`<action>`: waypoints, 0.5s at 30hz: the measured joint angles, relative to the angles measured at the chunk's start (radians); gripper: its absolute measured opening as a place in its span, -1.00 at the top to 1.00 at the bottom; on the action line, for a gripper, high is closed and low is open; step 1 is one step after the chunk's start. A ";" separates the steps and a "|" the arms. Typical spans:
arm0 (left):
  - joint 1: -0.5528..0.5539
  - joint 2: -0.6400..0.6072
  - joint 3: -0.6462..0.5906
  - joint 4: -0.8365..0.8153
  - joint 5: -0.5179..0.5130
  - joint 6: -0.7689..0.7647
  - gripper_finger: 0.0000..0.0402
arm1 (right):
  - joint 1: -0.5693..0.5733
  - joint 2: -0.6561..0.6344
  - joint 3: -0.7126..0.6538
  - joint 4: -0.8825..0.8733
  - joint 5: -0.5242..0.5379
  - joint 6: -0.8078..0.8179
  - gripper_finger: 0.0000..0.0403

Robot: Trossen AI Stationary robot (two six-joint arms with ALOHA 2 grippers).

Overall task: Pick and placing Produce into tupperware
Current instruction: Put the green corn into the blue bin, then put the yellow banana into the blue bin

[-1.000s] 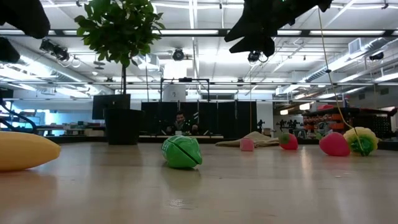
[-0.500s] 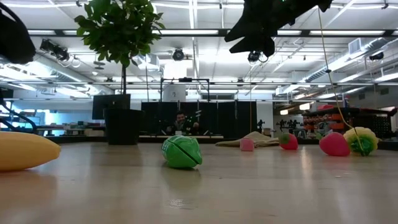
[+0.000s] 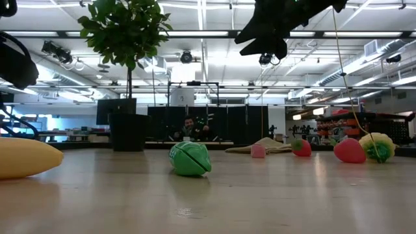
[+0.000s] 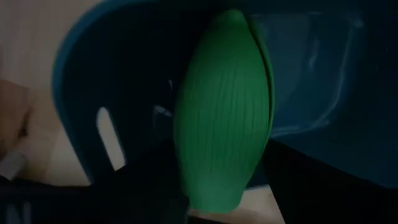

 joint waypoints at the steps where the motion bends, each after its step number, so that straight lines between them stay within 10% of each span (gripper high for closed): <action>1: 0.000 0.000 0.000 0.001 -0.004 0.000 -0.23 | 0.000 0.000 0.000 0.000 0.000 0.000 -0.09; 15: 0.053 -0.003 0.114 -0.184 0.019 0.090 -0.14 | 0.000 0.000 0.000 0.000 0.000 -0.008 -0.09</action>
